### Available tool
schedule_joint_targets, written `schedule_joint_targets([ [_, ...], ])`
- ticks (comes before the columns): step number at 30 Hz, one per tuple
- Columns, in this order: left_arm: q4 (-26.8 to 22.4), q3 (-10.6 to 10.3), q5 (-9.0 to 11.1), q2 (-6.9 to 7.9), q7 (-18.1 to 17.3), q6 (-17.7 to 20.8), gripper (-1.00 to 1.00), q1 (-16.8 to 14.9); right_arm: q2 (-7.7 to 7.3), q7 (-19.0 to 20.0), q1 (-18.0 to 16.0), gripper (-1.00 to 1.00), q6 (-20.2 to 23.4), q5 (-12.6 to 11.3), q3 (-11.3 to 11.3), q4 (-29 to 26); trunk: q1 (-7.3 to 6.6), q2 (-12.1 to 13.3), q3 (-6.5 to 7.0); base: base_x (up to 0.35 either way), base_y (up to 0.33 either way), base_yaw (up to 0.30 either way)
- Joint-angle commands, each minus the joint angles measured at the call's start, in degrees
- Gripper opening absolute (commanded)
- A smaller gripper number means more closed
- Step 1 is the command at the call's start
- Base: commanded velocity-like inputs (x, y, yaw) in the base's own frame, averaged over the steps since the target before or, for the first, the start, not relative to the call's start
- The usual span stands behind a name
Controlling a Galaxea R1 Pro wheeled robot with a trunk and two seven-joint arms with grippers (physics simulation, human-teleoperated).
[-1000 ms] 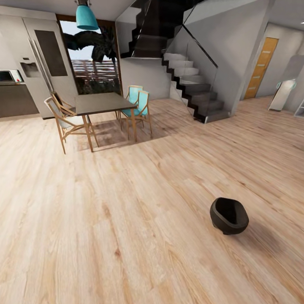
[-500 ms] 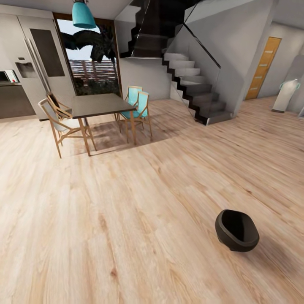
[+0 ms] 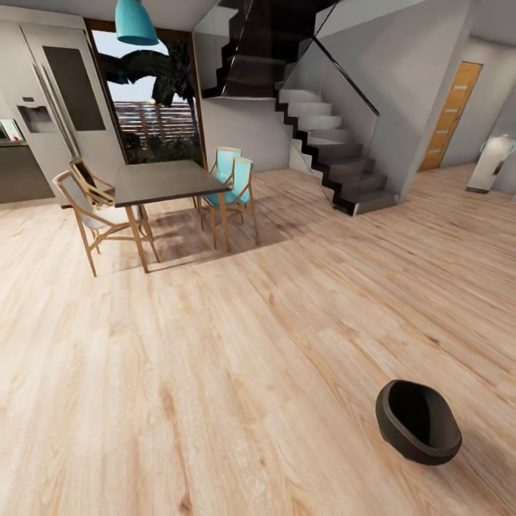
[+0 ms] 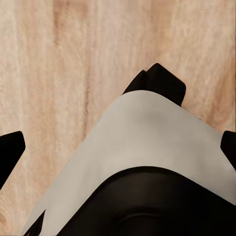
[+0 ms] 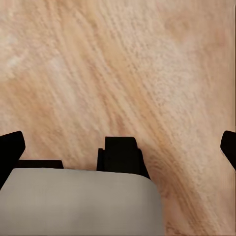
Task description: Place each of the two pumpkins and all three candles from the living room inside a cabinet in the living room (use any cabinet), then make sure every cabinet is closed, and position the cauldron so it is next to a table in the living room.
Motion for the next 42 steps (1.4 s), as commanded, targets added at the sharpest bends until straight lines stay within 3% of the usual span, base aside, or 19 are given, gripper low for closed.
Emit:
schedule_joint_targets([
  [1,0.01,0.29,-0.07,0.00,0.14,0.17,1.00,-0.04,0.02,-0.03,-0.07,1.00,-0.36,-0.59,0.49,0.19,0.03,-0.02,-0.04,0.329,0.000,0.000],
  [27,0.01,0.29,-0.07,0.00,0.14,0.17,1.00,-0.04,-0.03,0.03,-0.07,1.00,-0.36,-0.73,0.49,0.19,0.03,-0.02,-0.04,0.329,0.000,-0.004],
  [42,0.01,0.29,-0.05,-0.02,0.14,0.15,1.00,-0.04,-0.07,0.14,-0.07,1.00,-0.36,-0.94,0.43,0.19,0.03,-0.02,0.30,0.084,0.000,-0.271],
])
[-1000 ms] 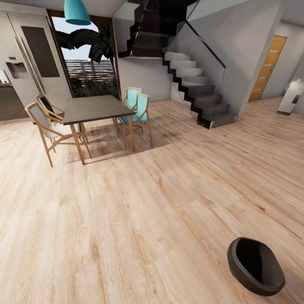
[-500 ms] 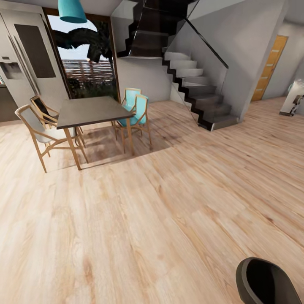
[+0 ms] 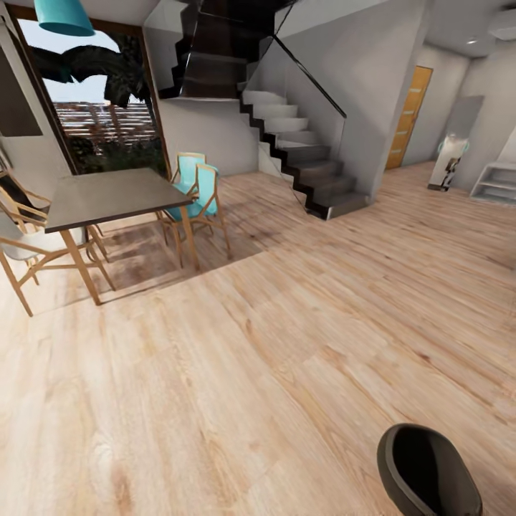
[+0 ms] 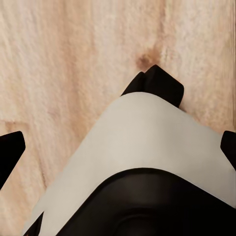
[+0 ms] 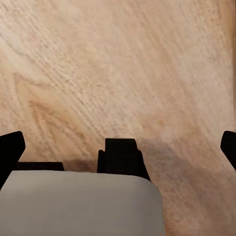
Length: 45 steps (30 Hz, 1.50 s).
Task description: Place each of the two pumpkins and all three candles from the living room inside a cabinet in the living room (use any cabinet), then make sure every cabinet is closed, and position the cauldron so it is next to a table in the living room.
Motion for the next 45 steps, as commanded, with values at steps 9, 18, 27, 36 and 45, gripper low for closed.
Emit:
schedule_joint_targets([
  [9,0.01,0.29,-0.04,0.01,0.12,0.17,1.00,-0.03,0.03,-0.03,-0.08,1.00,-0.34,-0.58,0.48,0.19,-0.01,-0.02,0.18,0.000,0.000,-0.286],
  [18,0.01,0.29,-0.02,0.02,0.12,0.14,1.00,-0.03,0.03,-0.03,-0.08,1.00,-0.34,-0.58,0.49,0.19,-0.01,-0.02,0.41,0.000,0.000,-0.286],
  [27,0.01,0.29,-0.02,0.03,0.12,0.17,1.00,-0.03,0.03,-0.03,-0.08,1.00,-0.34,-0.58,0.47,0.19,-0.01,-0.02,0.64,0.000,0.000,-0.286],
  [36,0.01,0.32,0.01,0.03,0.12,0.16,1.00,-0.03,0.03,-0.03,-0.08,1.00,-0.34,-0.58,0.46,0.19,-0.01,-0.02,0.86,0.000,0.000,-0.286],
  [45,0.01,0.31,0.01,0.03,0.12,0.14,1.00,-0.03,0.03,-0.03,-0.08,1.00,-0.34,-0.58,0.46,0.19,-0.01,-0.02,1.09,0.000,0.000,-0.286],
])
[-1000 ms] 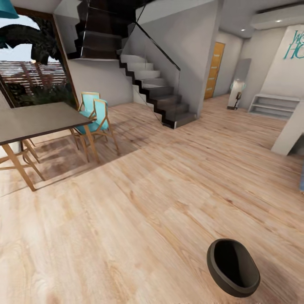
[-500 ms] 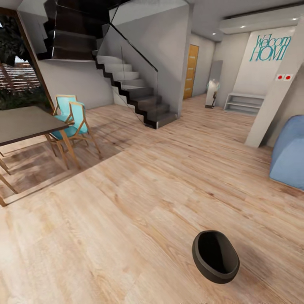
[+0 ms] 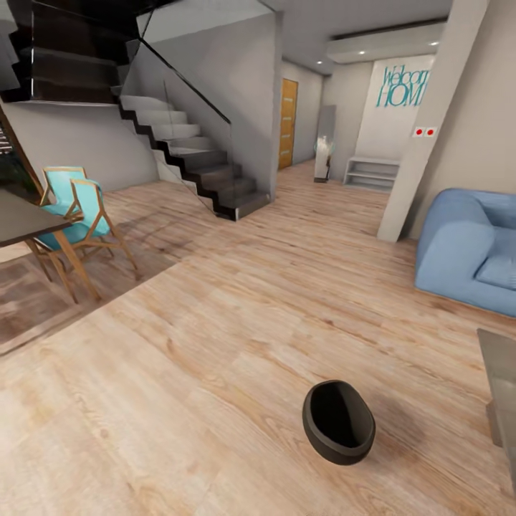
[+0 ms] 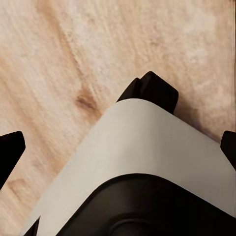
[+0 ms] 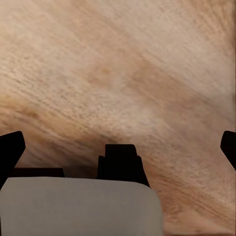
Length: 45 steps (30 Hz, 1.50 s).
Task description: Place each of the two pumpkins and all three candles from the living room inside a cabinet in the living room (use any cabinet), then make sure every cabinet is closed, and position the cauldron so it is next to a table in the living room.
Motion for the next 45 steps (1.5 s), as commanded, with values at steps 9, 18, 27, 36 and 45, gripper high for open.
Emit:
schedule_joint_targets([
  [9,0.01,0.28,-0.06,0.01,0.12,0.16,1.00,-0.03,0.03,-0.03,-0.08,1.00,-0.34,-0.58,0.49,0.19,-0.01,-0.02,0.18,0.000,0.000,-0.286],
  [18,0.01,0.28,-0.06,0.01,0.12,0.17,1.00,-0.03,0.03,-0.03,-0.08,1.00,-0.34,-0.58,0.49,0.19,-0.01,-0.02,0.41,0.000,0.000,-0.286],
  [27,0.01,0.30,-0.06,0.01,0.12,0.19,1.00,-0.03,0.03,-0.03,-0.08,1.00,-0.34,-0.58,0.49,0.19,-0.01,-0.02,0.64,0.000,0.000,-0.286],
  [36,0.01,0.29,-0.06,0.01,0.12,0.16,1.00,-0.03,0.03,-0.03,-0.08,1.00,-0.34,-0.58,0.49,0.19,-0.01,-0.02,0.86,0.000,0.000,-0.286],
  [45,0.01,0.28,-0.06,0.01,0.12,0.18,1.00,-0.03,0.03,-0.03,-0.08,1.00,-0.34,-0.58,0.49,0.19,-0.01,-0.02,1.09,0.000,0.000,-0.286],
])
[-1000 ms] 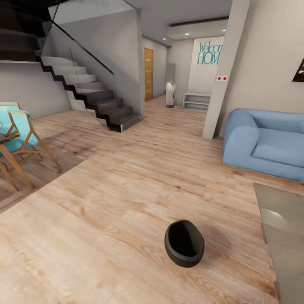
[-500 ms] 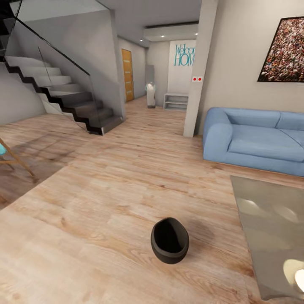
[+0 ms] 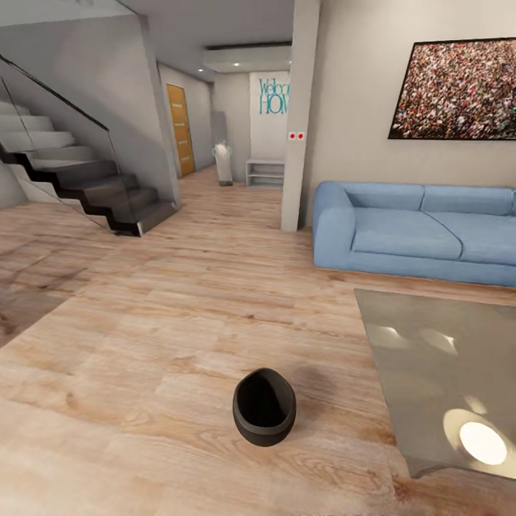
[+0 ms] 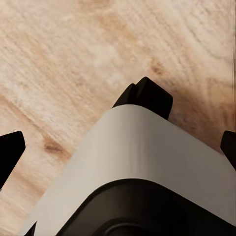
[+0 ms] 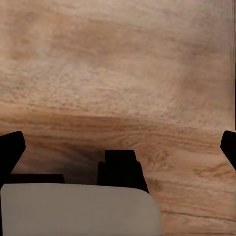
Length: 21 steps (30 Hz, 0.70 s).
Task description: Place each of the two pumpkins and all three candles from the living room inside a cabinet in the living room (use any cabinet), then make sure every cabinet is closed, and position the cauldron so it is next to a table in the living room.
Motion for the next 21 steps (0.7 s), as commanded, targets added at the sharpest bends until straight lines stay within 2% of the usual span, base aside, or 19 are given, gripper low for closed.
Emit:
schedule_joint_targets([
  [1,0.01,0.30,-0.06,0.01,0.12,0.16,1.00,-0.03,0.03,-0.03,-0.08,1.00,-0.34,-0.58,0.49,0.19,-0.01,-0.02,-0.02,0.000,0.000,-0.286],
  [15,0.01,0.30,-0.06,0.01,0.12,0.15,1.00,-0.03,0.03,-0.03,-0.08,1.00,-0.34,-0.58,0.49,0.19,-0.01,-0.02,0.28,0.000,0.000,-0.282],
  [21,0.01,0.29,-0.06,0.00,0.12,0.15,1.00,-0.03,0.03,-0.03,-0.08,1.00,-0.34,-0.51,0.49,0.19,-0.01,-0.02,0.29,0.000,0.000,-0.077],
])
